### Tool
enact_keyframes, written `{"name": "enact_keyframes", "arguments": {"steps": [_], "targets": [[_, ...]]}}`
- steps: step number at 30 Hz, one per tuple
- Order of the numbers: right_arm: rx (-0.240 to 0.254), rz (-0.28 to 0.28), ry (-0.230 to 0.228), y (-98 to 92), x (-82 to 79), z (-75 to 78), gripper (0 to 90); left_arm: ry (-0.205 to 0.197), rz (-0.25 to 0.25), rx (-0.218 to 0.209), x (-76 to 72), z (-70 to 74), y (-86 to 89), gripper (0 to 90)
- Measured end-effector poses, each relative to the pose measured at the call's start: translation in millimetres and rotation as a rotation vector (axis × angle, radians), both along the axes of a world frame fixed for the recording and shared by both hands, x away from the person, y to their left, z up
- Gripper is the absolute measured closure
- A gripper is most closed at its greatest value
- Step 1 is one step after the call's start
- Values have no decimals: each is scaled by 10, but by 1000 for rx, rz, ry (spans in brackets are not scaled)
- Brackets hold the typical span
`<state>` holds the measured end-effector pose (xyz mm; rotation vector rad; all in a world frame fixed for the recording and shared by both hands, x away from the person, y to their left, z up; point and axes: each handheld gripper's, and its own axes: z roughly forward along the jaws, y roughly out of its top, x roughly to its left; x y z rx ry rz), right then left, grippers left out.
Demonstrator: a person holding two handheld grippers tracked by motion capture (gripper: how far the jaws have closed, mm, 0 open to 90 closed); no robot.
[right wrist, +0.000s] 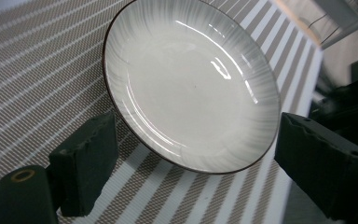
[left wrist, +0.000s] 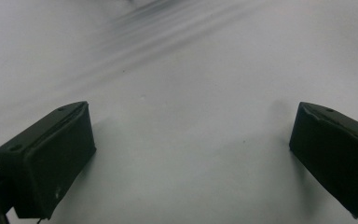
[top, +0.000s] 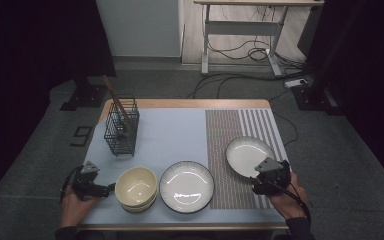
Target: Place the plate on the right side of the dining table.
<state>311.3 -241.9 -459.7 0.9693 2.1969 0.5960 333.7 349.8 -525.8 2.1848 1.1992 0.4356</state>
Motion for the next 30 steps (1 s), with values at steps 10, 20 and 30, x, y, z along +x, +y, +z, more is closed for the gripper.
{"name": "enact_keyframes", "arguments": {"steps": [10,20,30], "targets": [[144,-125,83,-298,46,-157,71,0,0,0,-1,0,0,0],[165,-183,183,-456,94,-370,48,0,0,1,-1,0,-1,0],[188,-190,282,-520,146,-549,13,0,0,0,-1,0,-1,0]]}}
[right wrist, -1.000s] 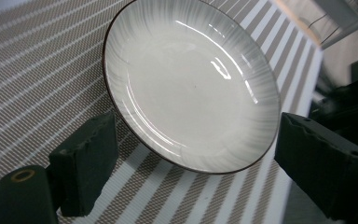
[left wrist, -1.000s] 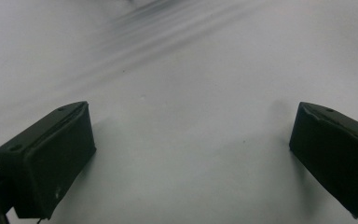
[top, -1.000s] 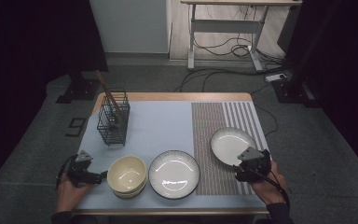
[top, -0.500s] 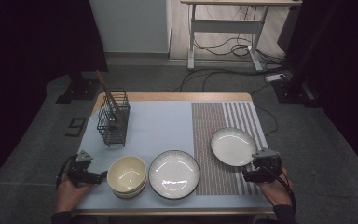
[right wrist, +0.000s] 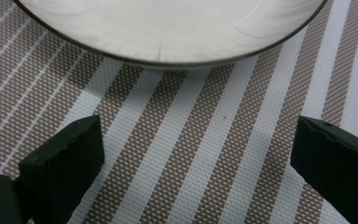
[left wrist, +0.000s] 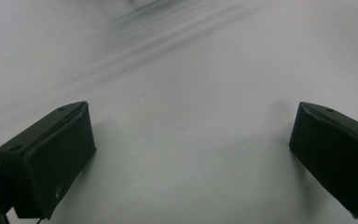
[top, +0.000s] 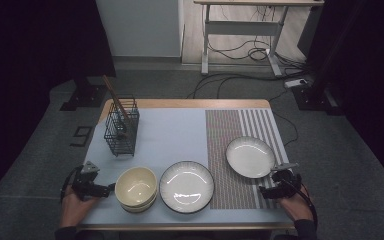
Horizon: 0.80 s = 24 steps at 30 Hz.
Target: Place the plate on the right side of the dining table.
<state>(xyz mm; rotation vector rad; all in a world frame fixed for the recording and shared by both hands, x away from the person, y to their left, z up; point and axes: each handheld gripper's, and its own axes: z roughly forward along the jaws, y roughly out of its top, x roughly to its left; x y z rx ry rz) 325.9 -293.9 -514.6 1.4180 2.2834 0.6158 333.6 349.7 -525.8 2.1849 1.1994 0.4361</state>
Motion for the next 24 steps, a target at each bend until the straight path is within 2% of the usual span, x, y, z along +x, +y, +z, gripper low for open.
{"name": "enact_keyframes", "arguments": {"steps": [6,11,24], "targets": [[27,8,13,-24,16,-24,7,0,0,0,0,0,1,0],[83,-11,25,-84,25,-64,0,0,0,0,0,0,0,0],[94,-14,2,-92,-4,-81,0,0,0,0,0,0,0,0]]}}
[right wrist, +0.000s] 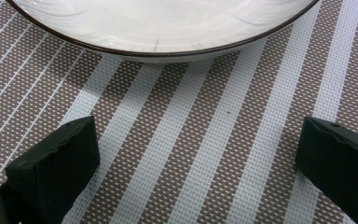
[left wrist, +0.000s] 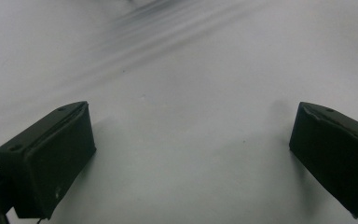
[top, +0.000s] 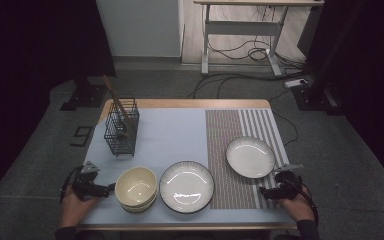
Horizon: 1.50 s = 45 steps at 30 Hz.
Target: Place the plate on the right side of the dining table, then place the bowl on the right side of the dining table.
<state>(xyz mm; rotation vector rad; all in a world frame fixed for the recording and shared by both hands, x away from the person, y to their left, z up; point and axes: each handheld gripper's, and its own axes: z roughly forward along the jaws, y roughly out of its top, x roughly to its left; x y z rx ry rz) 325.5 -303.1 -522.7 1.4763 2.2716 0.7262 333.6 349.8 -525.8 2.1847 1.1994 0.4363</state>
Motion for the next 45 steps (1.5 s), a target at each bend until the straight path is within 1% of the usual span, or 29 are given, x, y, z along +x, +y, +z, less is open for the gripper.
{"name": "enact_keyframes", "arguments": {"steps": [14,22,25,34,36,40,42,43,45], "targets": [[-5,0,12,5,11,11,0,0,0,-1,0,0,1,0],[-6,-2,10,6,10,17,0,1,0,-1,1,0,1,0],[-10,5,18,5,1,28,0,1,0,-1,1,0,1,0],[-7,18,-2,8,-38,111,0,0,0,-2,1,-1,1,0],[-1,20,-1,8,-59,129,0,0,0,-2,1,-1,2,0],[19,3,-8,-13,-110,177,0,0,0,-2,1,-1,1,0],[30,8,-18,-21,-131,208,0,0,0,-1,1,-1,1,0],[27,7,-27,-20,-139,224,0,0,0,-1,0,-1,1,0],[28,10,-33,-10,-150,257,0,0,0,-1,0,0,1,0]]}}
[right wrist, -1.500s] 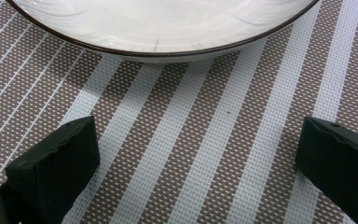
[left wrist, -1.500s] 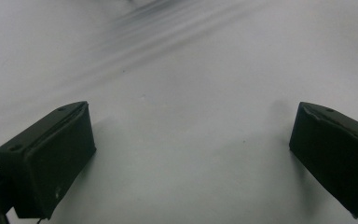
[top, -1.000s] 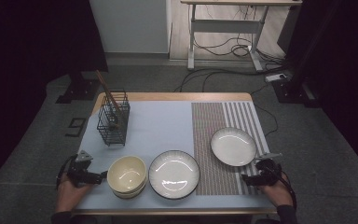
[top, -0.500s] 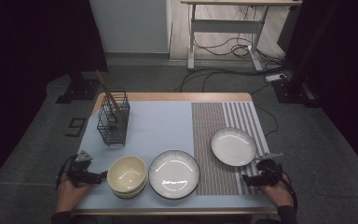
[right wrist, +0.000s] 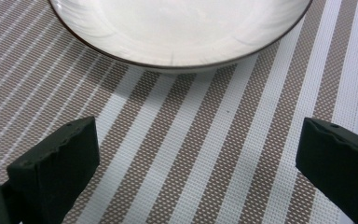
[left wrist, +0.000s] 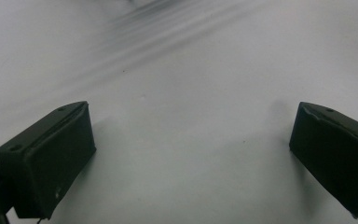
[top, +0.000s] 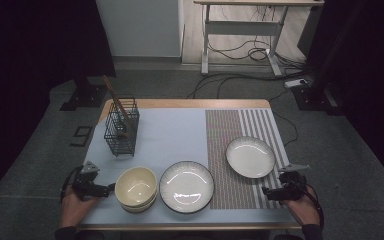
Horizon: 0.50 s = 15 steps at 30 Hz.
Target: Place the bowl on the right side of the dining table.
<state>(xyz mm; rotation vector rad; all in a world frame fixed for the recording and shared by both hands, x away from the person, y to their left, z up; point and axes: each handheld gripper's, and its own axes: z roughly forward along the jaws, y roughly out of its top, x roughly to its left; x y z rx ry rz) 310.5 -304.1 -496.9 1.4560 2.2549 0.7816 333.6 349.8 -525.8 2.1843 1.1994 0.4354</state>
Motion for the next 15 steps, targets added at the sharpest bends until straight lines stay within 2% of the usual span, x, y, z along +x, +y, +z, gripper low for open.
{"name": "enact_keyframes", "arguments": {"steps": [5,15], "targets": [[3,29,-28,76,-16,128,0,0,0,0,0,0,0,0],[22,89,-46,289,-44,297,0,-1,0,0,-1,-1,0,0]]}}
